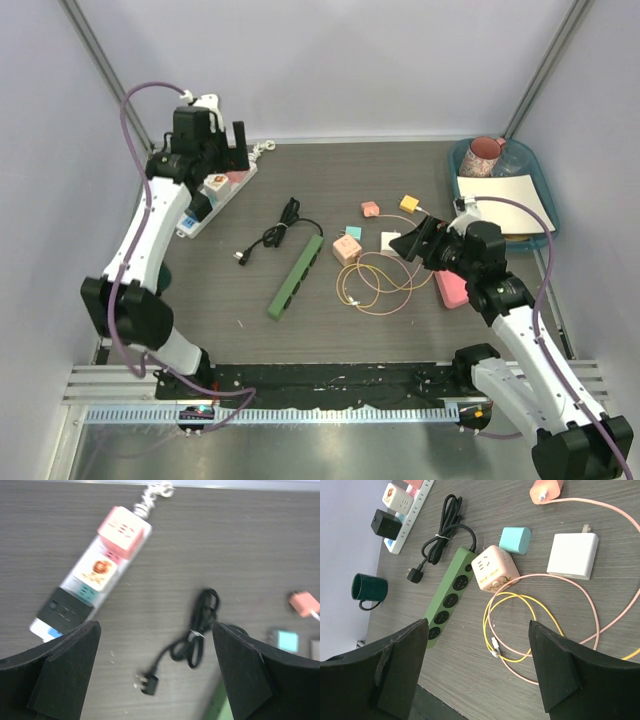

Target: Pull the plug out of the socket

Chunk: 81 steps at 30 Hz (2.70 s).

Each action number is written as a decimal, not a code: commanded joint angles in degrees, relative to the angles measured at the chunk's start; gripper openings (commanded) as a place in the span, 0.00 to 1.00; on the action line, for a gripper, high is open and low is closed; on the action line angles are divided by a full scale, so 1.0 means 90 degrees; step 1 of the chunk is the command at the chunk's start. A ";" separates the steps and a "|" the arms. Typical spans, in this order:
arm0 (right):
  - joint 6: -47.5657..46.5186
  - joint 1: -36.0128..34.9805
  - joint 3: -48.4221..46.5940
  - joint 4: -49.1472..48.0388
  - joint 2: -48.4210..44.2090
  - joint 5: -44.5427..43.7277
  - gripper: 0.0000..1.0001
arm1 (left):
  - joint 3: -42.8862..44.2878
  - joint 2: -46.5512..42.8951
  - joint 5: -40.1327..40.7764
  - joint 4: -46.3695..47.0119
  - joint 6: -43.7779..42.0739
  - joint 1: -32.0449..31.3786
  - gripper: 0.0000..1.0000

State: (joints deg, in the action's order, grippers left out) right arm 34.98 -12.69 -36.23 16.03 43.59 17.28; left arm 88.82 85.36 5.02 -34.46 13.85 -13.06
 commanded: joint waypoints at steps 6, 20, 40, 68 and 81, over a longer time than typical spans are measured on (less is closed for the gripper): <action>-0.0790 -0.0035 -0.0272 -0.0190 -0.0615 0.0541 0.88 | 0.2053 0.2086 -0.1493 -0.1319 -0.0463 0.1314 1.00; -0.0605 -0.0035 -0.0223 0.0055 -0.0421 0.0121 0.86 | 0.3031 0.4020 -0.1057 -0.0039 -0.1352 0.1179 1.00; -0.0587 -0.0036 -0.0223 0.0006 0.0059 -0.0172 0.85 | 0.4028 0.5652 -0.0812 0.0440 -0.1909 0.0992 0.96; 0.0224 -0.0026 -0.0349 -0.0902 0.0625 0.0101 0.84 | 0.3042 0.4598 -0.1514 0.0625 -0.1675 0.0660 0.00; 0.1377 -0.0367 -0.2230 -0.2533 0.3552 0.0306 0.80 | 0.0280 0.2079 -0.1086 0.2382 -0.1831 -0.0101 0.00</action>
State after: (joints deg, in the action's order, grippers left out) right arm 44.64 -14.02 -46.96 -0.27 69.45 19.64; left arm 95.09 115.83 -6.85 -25.76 -2.85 -13.10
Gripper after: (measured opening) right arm 0.807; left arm 0.667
